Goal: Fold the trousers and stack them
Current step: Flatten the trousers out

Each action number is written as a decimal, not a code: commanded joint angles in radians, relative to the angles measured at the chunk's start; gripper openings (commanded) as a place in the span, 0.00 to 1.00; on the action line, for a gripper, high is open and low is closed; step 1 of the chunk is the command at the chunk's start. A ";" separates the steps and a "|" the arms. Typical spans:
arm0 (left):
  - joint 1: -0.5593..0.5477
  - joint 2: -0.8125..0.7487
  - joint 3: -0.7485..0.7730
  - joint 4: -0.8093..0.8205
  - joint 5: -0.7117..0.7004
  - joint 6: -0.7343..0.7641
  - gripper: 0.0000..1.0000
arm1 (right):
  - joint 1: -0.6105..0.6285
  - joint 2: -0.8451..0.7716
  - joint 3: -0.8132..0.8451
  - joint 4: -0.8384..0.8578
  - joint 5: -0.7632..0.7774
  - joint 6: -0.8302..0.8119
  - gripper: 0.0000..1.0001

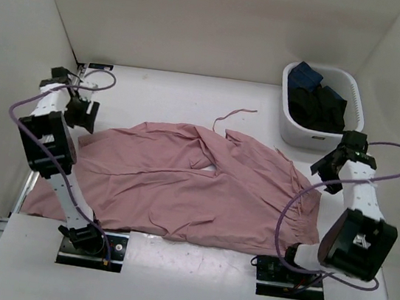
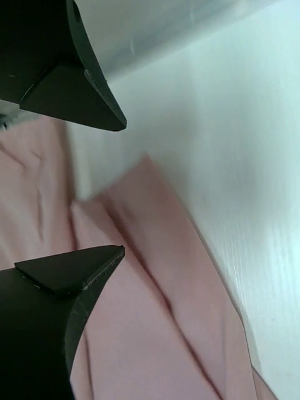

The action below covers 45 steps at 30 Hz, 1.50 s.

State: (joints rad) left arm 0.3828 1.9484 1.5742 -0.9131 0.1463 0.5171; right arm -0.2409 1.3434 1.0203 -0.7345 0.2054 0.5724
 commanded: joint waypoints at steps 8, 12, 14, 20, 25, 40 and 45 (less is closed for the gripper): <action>-0.071 0.168 -0.003 -0.020 -0.047 -0.048 0.83 | 0.003 0.313 -0.002 0.118 -0.096 -0.028 0.63; -0.071 0.193 -0.016 -0.020 -0.059 -0.057 0.29 | 0.003 0.362 -0.012 0.129 -0.122 -0.029 0.33; -0.071 0.193 0.007 -0.020 -0.070 -0.057 0.14 | 0.003 0.381 0.001 0.129 -0.132 -0.029 0.13; -0.071 -0.003 0.189 0.031 -0.206 -0.034 0.14 | -0.017 0.278 0.095 0.107 -0.084 -0.063 0.00; -0.071 -0.179 0.314 0.082 -0.260 0.056 0.14 | -0.017 0.074 0.126 0.081 -0.012 -0.106 0.00; 0.007 -0.577 -0.627 0.186 -0.313 0.136 0.20 | -0.008 -0.161 -0.150 0.113 -0.133 -0.128 0.09; 0.007 -0.621 -0.786 0.206 -0.289 0.136 0.21 | -0.008 -0.219 -0.200 0.078 -0.160 -0.114 0.43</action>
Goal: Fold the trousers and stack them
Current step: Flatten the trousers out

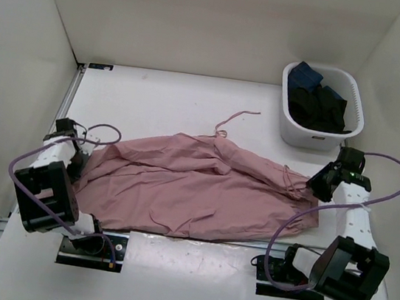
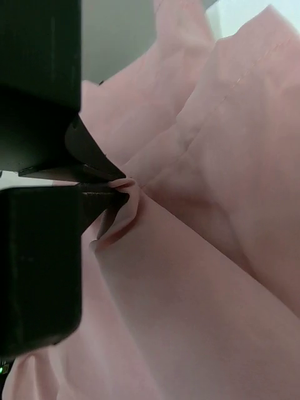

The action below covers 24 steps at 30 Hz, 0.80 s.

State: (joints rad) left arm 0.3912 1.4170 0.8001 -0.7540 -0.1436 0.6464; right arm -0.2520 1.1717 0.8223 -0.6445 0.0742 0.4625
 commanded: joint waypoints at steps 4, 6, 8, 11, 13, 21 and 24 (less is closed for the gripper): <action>0.008 -0.141 -0.047 0.047 -0.019 0.010 0.22 | 0.003 -0.086 0.086 -0.115 0.054 0.053 0.64; 0.008 -0.161 -0.062 0.047 -0.019 0.019 0.22 | 0.003 -0.113 0.138 -0.126 0.101 0.106 0.71; 0.008 -0.185 -0.094 0.047 -0.030 0.019 0.22 | 0.003 -0.101 0.173 -0.095 0.127 0.139 0.75; 0.008 -0.194 -0.117 0.047 -0.039 0.030 0.22 | 0.003 0.001 0.240 -0.058 0.137 0.139 0.80; 0.008 -0.194 -0.128 0.047 -0.039 0.030 0.22 | 0.003 0.153 0.287 -0.029 0.137 0.102 0.82; 0.029 -0.185 -0.139 0.047 -0.039 0.021 0.18 | -0.021 0.439 0.279 0.101 0.118 0.192 0.78; 0.049 -0.185 -0.139 0.047 -0.039 0.021 0.17 | -0.033 0.460 0.189 0.167 0.044 0.223 0.68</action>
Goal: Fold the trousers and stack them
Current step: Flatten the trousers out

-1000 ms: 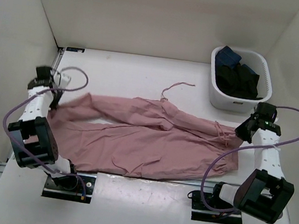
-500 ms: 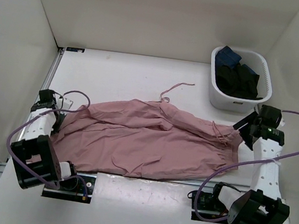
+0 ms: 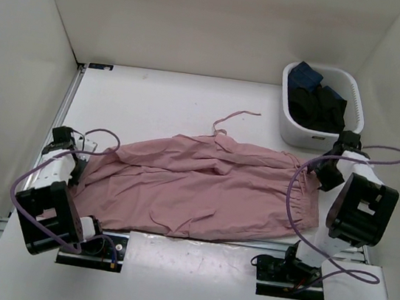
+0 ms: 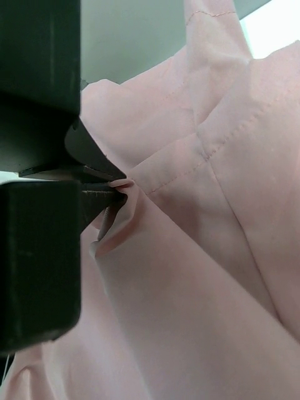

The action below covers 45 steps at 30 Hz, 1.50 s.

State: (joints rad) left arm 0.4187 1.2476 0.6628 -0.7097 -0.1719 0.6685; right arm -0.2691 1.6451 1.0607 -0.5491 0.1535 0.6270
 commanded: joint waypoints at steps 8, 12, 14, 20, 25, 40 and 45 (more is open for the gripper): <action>0.040 0.045 0.153 0.003 -0.011 -0.015 0.36 | -0.028 -0.024 -0.082 0.156 0.053 0.060 0.71; 0.040 0.111 0.340 -0.078 0.028 -0.050 0.63 | -0.067 -0.126 -0.082 0.147 0.046 0.060 0.71; 0.072 0.148 0.491 -0.173 0.096 -0.082 0.74 | -0.085 -0.149 -0.093 0.147 0.037 0.060 0.71; 0.114 0.312 0.713 -0.330 0.279 -0.162 0.74 | -0.116 -0.084 -0.035 0.135 -0.017 0.060 0.71; 0.114 0.466 0.609 -0.404 0.270 -0.193 0.66 | -0.116 0.076 -0.002 0.207 -0.104 0.134 0.69; 0.114 0.397 0.330 -0.355 0.166 -0.119 0.21 | -0.096 0.208 -0.002 0.201 -0.140 0.169 0.52; 0.114 0.397 0.391 -0.384 0.166 -0.129 0.14 | -0.087 0.119 -0.013 0.088 -0.138 0.158 0.62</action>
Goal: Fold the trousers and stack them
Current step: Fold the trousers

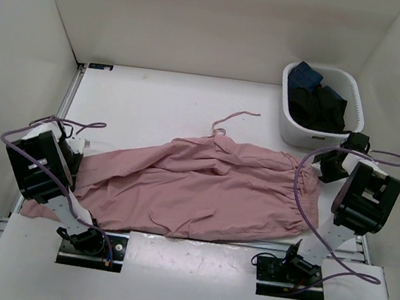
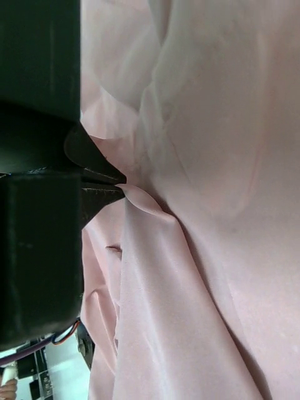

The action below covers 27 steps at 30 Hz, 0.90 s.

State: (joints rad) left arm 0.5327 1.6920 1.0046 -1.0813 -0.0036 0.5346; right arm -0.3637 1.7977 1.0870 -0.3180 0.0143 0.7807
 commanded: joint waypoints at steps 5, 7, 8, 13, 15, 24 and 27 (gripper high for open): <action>0.000 -0.048 0.080 -0.022 -0.003 0.005 0.14 | 0.028 -0.072 -0.010 -0.219 0.035 -0.034 0.62; 0.000 -0.038 0.080 -0.022 -0.003 -0.004 0.14 | 0.028 -0.029 0.011 -0.251 0.047 -0.034 0.62; 0.000 -0.038 0.080 -0.022 -0.003 -0.004 0.14 | 0.028 -0.015 0.011 -0.251 0.047 -0.034 0.60; 0.000 -0.038 0.089 -0.012 -0.012 -0.004 0.14 | 0.028 0.078 0.034 -0.207 0.036 -0.043 0.22; 0.000 -0.048 0.103 0.000 -0.021 -0.004 0.14 | 0.028 0.078 0.050 -0.207 0.036 -0.034 0.00; -0.010 -0.002 0.587 0.058 -0.041 -0.007 0.14 | 0.037 -0.180 0.244 -0.194 0.102 -0.175 0.00; -0.019 -0.002 0.724 0.067 -0.050 0.007 0.14 | 0.028 -0.295 0.255 -0.194 0.056 -0.215 0.00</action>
State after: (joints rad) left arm 0.5224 1.7058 1.6222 -1.0504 -0.0162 0.5297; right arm -0.3256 1.6669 1.2728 -0.5293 0.0612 0.6415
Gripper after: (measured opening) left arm 0.145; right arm 0.005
